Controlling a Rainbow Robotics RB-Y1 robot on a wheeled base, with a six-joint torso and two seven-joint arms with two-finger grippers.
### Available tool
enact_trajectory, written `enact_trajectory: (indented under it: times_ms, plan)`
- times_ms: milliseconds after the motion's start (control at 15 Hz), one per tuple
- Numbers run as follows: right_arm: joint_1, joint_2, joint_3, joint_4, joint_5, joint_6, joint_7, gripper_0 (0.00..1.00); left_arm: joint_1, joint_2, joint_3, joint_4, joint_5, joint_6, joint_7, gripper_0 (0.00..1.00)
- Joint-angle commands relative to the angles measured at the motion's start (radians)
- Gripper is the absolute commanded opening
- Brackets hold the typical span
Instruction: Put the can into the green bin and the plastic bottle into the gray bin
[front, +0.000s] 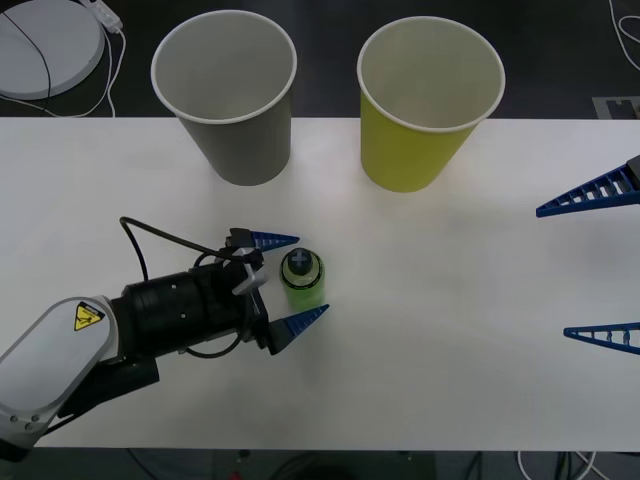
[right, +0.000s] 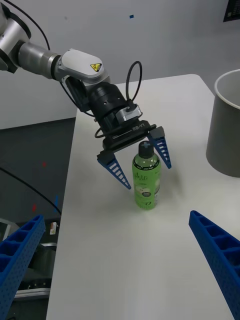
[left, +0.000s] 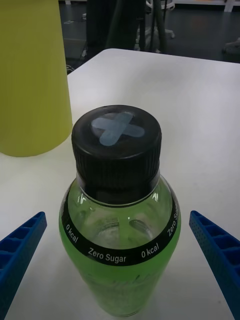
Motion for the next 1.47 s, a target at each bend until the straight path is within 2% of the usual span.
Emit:
enact_trajectory:
  times_ms: [67, 733, 800, 867, 933, 1000, 1467]
  plan:
    - [0.0, 0.0, 0.0, 0.0, 0.0, 0.0, 0.0, 1.0, -0.006, -0.002, -0.023, 0.0, -0.02, 0.024, 0.018, 1.0]
    - [0.0, 0.0, 0.0, 0.0, 0.0, 0.0, 0.0, 1.0, -0.015, -0.011, -0.038, 0.0, -0.018, 0.058, 0.062, 1.0]
    - [0.0, 0.0, 0.0, 0.0, 0.0, 0.0, 0.0, 1.0, -0.015, -0.011, -0.038, 0.0, -0.018, 0.058, 0.062, 0.86]
    - [0.0, 0.0, 0.0, 0.0, 0.0, 0.0, 0.0, 1.0, -0.015, -0.013, -0.038, 0.0, -0.015, 0.06, 0.062, 0.52]
    - [0.0, 0.0, 0.0, 0.0, 0.0, 0.0, 0.0, 1.0, -0.015, -0.013, -0.04, 0.0, -0.012, 0.06, 0.06, 0.06]
    - [0.0, 0.0, 0.0, 0.0, 0.0, 0.0, 0.0, 1.0, -0.015, -0.014, -0.04, 0.0, -0.012, 0.058, 0.056, 0.0]
    - [0.0, 0.0, 0.0, 0.0, 0.0, 0.0, 0.0, 1.0, -0.017, -0.022, -0.04, 0.0, -0.018, 0.058, 0.06, 0.0]
